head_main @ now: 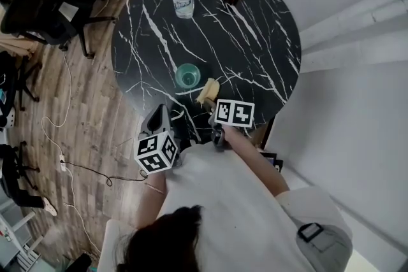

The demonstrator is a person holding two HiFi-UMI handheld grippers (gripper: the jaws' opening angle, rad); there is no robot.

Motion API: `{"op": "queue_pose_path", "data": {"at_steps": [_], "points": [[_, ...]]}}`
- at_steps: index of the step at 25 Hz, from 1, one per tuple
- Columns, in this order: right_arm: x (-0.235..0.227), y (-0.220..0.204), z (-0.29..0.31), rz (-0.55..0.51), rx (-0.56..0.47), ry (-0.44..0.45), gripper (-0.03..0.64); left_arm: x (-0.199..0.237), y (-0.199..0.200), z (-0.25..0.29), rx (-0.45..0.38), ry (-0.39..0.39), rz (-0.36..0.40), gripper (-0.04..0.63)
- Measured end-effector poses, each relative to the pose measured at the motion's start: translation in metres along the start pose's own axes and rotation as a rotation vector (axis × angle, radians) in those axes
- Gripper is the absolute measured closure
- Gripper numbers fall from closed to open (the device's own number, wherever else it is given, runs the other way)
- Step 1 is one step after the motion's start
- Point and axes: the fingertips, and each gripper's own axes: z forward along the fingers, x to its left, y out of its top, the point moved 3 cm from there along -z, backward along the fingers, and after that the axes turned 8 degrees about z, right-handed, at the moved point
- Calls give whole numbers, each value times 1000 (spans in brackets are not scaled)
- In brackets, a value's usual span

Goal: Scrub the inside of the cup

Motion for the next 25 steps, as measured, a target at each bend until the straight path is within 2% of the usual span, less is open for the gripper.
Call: {"op": "queue_pose_path", "data": {"at_steps": [2, 6, 10, 13, 20, 25], "points": [[-3, 1, 1, -5, -8, -42, 508, 6, 0, 0, 4, 6, -9, 584], [-4, 0, 1, -36, -16, -98, 512, 14, -1, -1, 7, 14, -5, 584], [4, 4, 1, -126, -42, -108, 555, 20, -2, -1, 10, 17, -9, 584], [8, 6, -1, -179, -57, -114, 560, 22, -3, -1, 7, 15, -17, 584], [5, 19, -16, -197, -109, -104, 565, 16, 1, 9, 2, -17, -4, 584], [12, 32, -31, -205, -165, -67, 566, 7, 5, 23, 4, -59, 56, 583]]}}
